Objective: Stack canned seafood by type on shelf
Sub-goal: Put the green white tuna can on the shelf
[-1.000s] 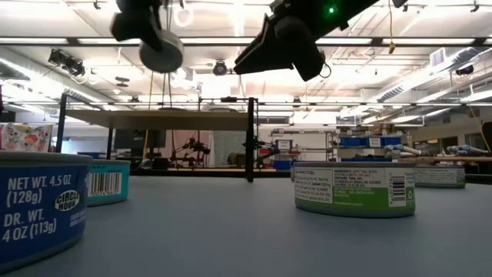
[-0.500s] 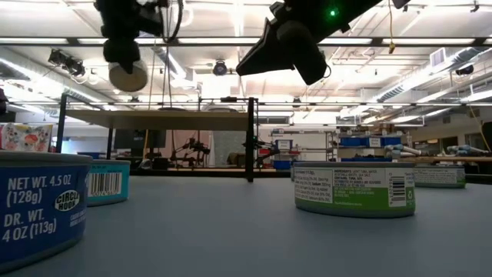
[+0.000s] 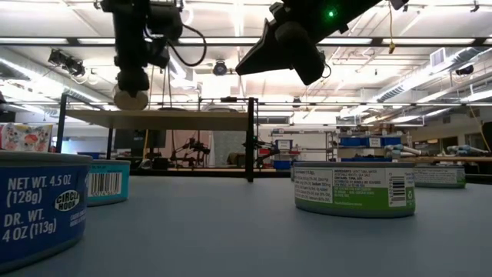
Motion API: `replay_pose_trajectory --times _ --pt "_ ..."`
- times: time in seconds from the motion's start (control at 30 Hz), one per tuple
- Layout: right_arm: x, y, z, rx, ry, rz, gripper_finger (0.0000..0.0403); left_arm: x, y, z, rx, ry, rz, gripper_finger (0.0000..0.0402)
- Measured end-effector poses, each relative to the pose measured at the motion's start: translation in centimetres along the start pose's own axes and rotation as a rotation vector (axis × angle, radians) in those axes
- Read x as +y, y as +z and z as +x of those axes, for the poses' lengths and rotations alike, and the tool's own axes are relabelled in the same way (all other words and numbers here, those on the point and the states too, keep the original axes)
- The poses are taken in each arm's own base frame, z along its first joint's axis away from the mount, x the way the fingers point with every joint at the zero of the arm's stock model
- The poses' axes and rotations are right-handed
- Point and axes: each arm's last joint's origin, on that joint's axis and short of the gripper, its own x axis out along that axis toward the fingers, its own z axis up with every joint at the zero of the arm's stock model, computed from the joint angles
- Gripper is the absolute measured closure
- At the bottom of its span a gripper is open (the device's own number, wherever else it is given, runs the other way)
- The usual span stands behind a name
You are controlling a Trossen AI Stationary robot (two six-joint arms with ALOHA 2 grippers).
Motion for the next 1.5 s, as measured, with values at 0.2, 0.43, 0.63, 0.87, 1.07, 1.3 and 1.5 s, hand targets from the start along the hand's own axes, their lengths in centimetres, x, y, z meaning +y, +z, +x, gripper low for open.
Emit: replay_pose_trajectory --times 0.2,0.43,0.63,0.87,1.07,1.3,1.5 --pt "0.0 0.0 0.0 0.0 0.001 0.0 0.0381 0.5 0.4 2.1 0.05 -0.045 0.006 0.0256" --pt "0.0 0.0 0.0 0.002 0.002 -0.003 0.038 0.0 1.3 3.1 0.052 -0.057 0.026 0.0256" --pt "0.1 -0.1 0.0 0.008 0.005 -0.007 0.038 -0.1 1.2 3.1 0.058 -0.066 0.031 0.0234" --pt "0.1 -0.2 0.0 0.012 0.006 -0.009 0.0378 -0.2 0.8 3.1 0.092 -0.093 0.052 0.0157" --pt "0.1 -0.2 0.0 0.013 0.006 -0.009 0.0377 -0.2 0.8 3.1 0.091 -0.083 0.049 0.0166" --pt "0.1 -0.2 0.0 0.013 0.006 -0.009 0.0377 0.0 0.8 3.3 0.095 -0.068 0.046 0.0183" --pt "0.1 -0.2 0.0 0.013 0.006 -0.009 0.0377 0.6 0.8 3.9 0.106 -0.059 0.014 0.0192"
